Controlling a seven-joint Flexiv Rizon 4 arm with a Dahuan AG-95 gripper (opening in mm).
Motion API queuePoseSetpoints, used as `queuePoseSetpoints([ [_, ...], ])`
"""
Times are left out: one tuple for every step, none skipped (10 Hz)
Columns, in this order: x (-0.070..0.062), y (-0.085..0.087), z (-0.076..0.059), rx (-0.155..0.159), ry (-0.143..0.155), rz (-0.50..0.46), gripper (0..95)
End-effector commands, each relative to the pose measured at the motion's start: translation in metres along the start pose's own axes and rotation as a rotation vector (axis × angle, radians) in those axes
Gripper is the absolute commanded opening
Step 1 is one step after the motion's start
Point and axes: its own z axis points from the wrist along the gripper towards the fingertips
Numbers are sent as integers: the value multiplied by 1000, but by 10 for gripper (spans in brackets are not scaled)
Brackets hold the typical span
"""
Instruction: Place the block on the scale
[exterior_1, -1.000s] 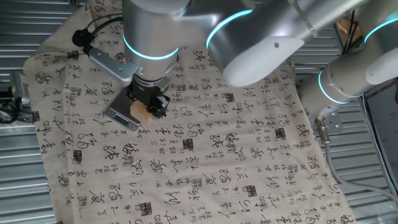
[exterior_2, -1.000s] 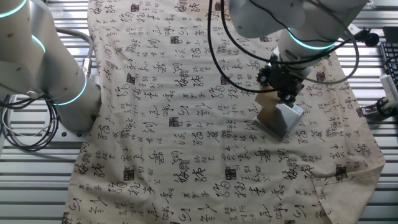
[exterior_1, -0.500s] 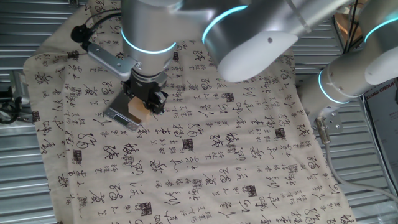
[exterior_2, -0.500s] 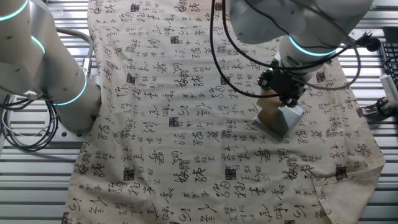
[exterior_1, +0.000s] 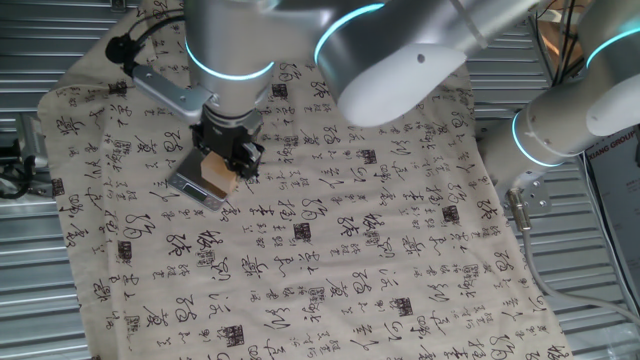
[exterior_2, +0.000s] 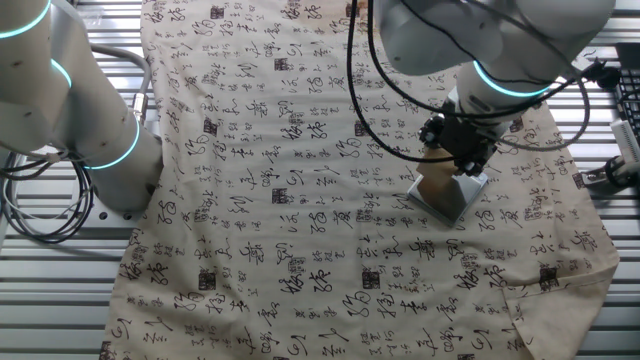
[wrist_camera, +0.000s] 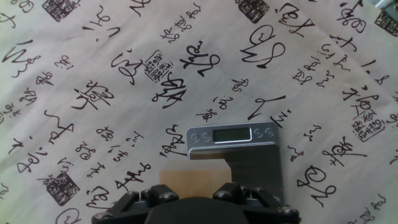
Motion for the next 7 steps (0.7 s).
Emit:
queuePoseSetpoints([
  [-1, -2, -1, -5, 6, 2, 0],
  [-1, -4, 0, -4, 5, 3, 0],
  [-1, -5, 1, -2, 2, 0, 0],
  [1, -7, 3, 1, -2, -6, 0],
  [3, -10, 4, 0, -2, -9, 0],
  [4, -11, 4, 1, 1, -10, 0],
  [4, -12, 3, 1, 3, -8, 0],
])
